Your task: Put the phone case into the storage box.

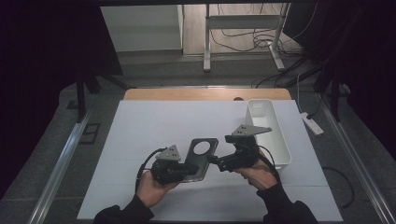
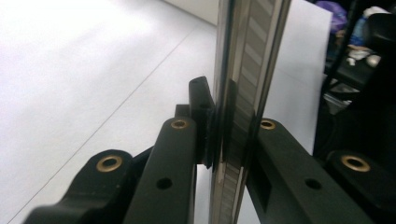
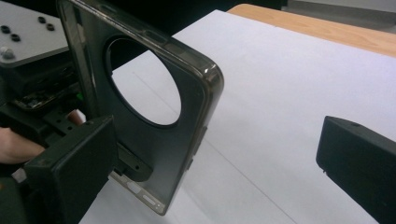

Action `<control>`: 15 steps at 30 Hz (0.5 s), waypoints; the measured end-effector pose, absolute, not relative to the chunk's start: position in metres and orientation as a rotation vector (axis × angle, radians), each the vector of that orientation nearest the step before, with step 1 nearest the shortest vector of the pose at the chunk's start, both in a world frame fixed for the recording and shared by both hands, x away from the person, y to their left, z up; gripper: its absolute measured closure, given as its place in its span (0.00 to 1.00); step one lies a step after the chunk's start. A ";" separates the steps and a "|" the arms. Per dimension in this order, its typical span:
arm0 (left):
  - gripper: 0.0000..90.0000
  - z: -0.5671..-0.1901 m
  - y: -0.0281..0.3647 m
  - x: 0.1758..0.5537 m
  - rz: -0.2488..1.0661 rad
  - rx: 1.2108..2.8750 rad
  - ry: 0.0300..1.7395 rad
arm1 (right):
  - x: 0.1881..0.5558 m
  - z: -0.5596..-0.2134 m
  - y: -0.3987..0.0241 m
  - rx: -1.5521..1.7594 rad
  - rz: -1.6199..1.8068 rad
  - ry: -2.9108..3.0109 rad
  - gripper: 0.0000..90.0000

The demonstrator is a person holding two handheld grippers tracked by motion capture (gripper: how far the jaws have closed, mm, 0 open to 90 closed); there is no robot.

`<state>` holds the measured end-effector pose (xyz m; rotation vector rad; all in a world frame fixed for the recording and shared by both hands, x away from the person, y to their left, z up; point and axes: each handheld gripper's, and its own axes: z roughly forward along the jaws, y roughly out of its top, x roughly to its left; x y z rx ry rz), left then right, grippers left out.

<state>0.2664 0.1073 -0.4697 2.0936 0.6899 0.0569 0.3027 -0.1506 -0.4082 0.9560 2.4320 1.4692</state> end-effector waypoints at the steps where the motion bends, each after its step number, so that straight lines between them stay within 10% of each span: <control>1: 0.95 -0.470 0.107 0.266 0.074 2.095 0.705 | 0.303 -0.408 -0.151 0.962 1.467 2.423 0.00; 15: 0.95 -0.470 0.101 0.262 0.161 2.080 0.818 | 0.305 -0.413 -0.151 1.061 1.417 2.388 0.00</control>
